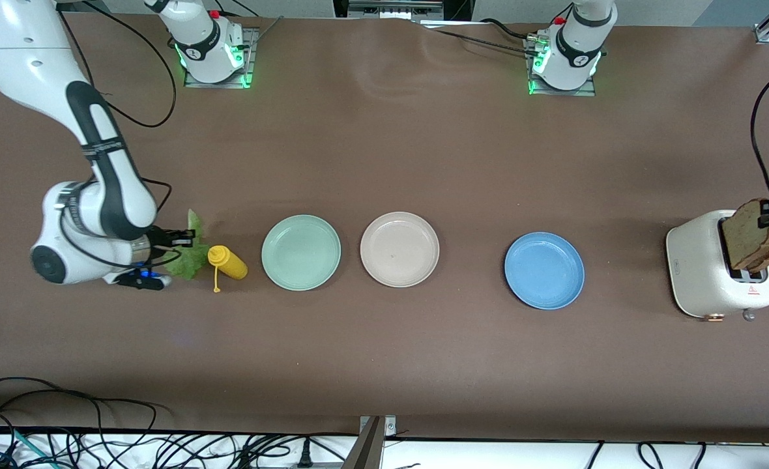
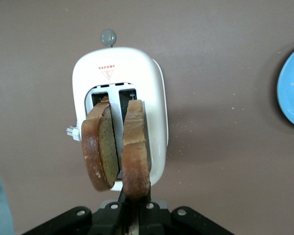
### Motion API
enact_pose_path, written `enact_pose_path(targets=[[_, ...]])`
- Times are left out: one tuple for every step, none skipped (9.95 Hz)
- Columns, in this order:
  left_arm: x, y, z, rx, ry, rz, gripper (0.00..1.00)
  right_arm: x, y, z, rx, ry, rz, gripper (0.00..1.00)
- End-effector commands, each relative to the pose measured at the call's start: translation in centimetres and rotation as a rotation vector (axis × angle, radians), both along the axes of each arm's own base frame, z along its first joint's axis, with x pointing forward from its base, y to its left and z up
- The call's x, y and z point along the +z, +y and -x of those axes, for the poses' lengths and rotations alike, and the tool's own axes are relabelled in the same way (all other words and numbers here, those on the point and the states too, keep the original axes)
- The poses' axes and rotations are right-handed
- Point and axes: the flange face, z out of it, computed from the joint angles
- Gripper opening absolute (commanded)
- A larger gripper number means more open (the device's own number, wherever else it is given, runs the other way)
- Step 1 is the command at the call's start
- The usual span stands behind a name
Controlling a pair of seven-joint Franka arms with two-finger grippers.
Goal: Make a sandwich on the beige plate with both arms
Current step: 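Grasp the lettuce with the right gripper while the left gripper grasps bread, then lift the bread slice from the toaster with the left gripper toward the beige plate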
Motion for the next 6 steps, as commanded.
enact_pose_path(targets=[[4.2, -3.8, 0.7, -0.053, 0.005, -0.040, 0.00, 2.6, -1.9, -0.8, 0.011, 0.017, -0.051, 0.00], [5.9, -6.3, 0.5, -0.078, 0.029, -0.026, 0.00, 3.8, -2.5, -1.2, 0.017, 0.020, -0.056, 0.00], [6.7, -8.9, 0.5, -0.093, 0.056, -0.004, 0.00, 5.5, -3.0, -1.6, 0.019, 0.027, -0.056, 0.00], [6.8, -12.6, 0.3, -0.139, 0.069, 0.005, 0.00, 7.5, -3.7, -2.0, 0.026, 0.034, -0.046, 0.00], [6.4, -15.3, 0.0, -0.181, 0.077, 0.017, 0.00, 9.7, -4.4, -2.5, 0.033, 0.023, -0.030, 0.00], [5.2, -18.3, -0.4, -0.217, 0.094, 0.084, 0.00, 11.3, -4.7, -2.8, 0.043, 0.014, -0.019, 0.00]])
